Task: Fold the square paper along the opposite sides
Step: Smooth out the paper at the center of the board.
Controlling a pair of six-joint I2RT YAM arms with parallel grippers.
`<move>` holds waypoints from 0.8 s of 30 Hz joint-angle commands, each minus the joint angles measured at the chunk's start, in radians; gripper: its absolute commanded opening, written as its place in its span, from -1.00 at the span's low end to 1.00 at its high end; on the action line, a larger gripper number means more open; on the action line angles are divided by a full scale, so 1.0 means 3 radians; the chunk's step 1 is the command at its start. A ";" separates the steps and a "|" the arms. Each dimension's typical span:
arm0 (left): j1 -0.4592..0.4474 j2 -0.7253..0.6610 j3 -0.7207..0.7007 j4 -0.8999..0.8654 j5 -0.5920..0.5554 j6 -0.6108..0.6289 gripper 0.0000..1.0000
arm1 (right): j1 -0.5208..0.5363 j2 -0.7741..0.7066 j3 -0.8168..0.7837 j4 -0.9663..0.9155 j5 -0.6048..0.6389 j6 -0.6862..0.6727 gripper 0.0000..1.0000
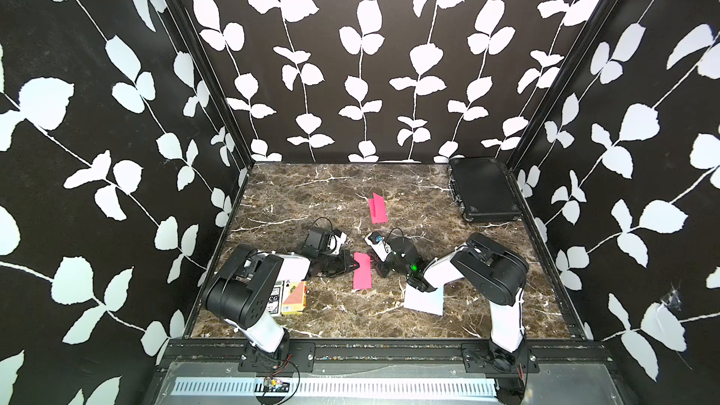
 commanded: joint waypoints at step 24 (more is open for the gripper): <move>-0.0039 0.0018 -0.0120 0.0390 -0.0453 -0.0453 -1.00 | 0.0332 0.0149 0.0190 -0.0329 0.0434 0.0334 -0.92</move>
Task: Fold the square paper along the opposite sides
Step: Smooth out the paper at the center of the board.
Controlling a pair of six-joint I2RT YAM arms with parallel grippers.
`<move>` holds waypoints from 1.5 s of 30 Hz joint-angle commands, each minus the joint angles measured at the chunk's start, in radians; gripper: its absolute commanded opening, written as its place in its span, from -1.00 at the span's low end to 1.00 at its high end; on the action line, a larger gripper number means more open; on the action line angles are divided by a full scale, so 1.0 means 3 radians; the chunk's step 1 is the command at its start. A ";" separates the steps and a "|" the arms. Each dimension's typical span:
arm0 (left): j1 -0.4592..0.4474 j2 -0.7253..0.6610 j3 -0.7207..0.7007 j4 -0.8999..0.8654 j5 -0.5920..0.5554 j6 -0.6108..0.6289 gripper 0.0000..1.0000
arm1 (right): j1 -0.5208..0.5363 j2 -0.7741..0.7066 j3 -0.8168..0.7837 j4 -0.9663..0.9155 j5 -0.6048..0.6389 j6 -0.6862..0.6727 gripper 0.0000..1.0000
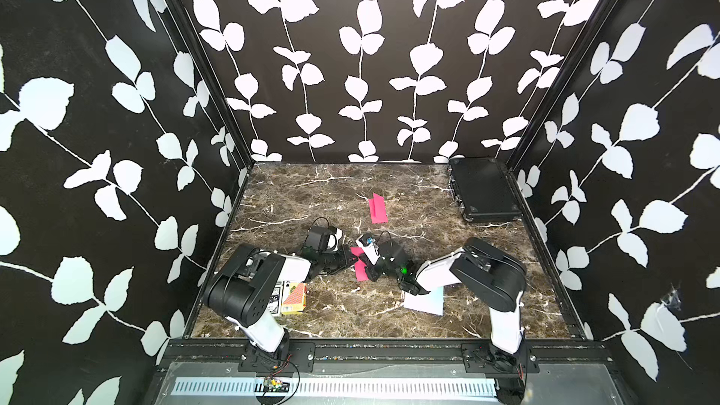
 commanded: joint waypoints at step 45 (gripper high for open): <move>0.0565 0.0015 0.0057 -0.0355 0.0016 0.0449 -1.00 | 0.0107 -0.0067 -0.0459 -0.0265 -0.0084 0.0109 -0.86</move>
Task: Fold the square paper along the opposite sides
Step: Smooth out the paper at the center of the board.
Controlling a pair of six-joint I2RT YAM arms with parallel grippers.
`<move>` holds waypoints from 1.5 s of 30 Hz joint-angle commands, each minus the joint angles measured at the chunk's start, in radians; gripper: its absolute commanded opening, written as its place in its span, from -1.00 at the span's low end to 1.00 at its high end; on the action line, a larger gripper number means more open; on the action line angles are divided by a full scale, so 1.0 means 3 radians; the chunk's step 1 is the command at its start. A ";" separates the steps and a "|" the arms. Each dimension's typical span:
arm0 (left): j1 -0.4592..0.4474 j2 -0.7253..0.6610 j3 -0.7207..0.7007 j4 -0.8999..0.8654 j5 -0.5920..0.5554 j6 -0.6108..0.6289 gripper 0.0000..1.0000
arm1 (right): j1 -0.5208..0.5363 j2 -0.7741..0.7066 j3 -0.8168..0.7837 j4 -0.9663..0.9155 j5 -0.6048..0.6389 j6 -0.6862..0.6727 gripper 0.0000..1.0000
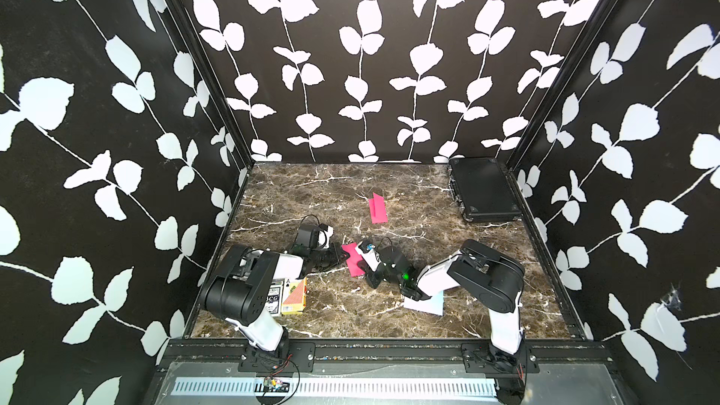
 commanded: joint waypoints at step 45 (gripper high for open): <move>0.0258 0.0076 0.0122 -0.0177 -0.0039 0.0160 -1.00 | 0.0019 -0.0191 -0.0402 -0.0851 0.0271 -0.0012 -0.85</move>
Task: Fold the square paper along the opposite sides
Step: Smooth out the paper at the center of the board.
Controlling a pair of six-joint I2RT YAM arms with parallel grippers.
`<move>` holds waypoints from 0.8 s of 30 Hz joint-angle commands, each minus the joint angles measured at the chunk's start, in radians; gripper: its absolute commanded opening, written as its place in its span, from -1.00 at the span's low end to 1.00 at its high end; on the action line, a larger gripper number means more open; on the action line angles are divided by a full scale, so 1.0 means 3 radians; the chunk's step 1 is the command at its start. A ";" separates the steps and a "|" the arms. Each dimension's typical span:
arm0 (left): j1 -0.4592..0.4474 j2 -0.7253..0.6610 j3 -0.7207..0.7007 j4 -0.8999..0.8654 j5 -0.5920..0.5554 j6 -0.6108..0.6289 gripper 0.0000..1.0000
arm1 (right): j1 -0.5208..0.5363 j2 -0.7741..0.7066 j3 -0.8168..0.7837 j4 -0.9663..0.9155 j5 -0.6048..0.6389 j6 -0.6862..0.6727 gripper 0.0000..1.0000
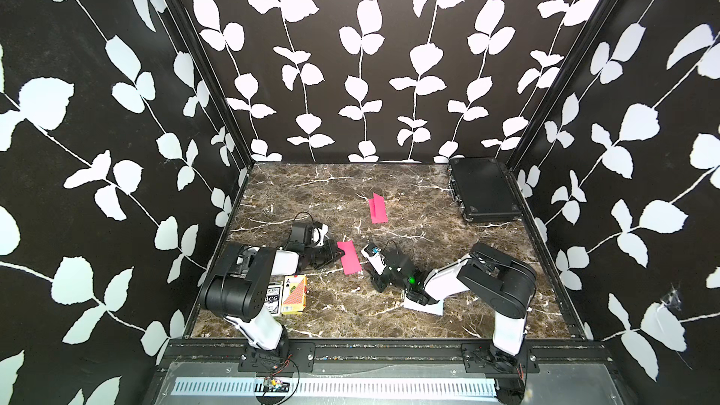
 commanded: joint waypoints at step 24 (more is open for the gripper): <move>-0.0194 0.0010 0.0084 0.1411 0.0685 -0.1148 -1.00 | -0.1158 -0.0380 0.0490 -0.0561 -0.2454 0.2707 -0.13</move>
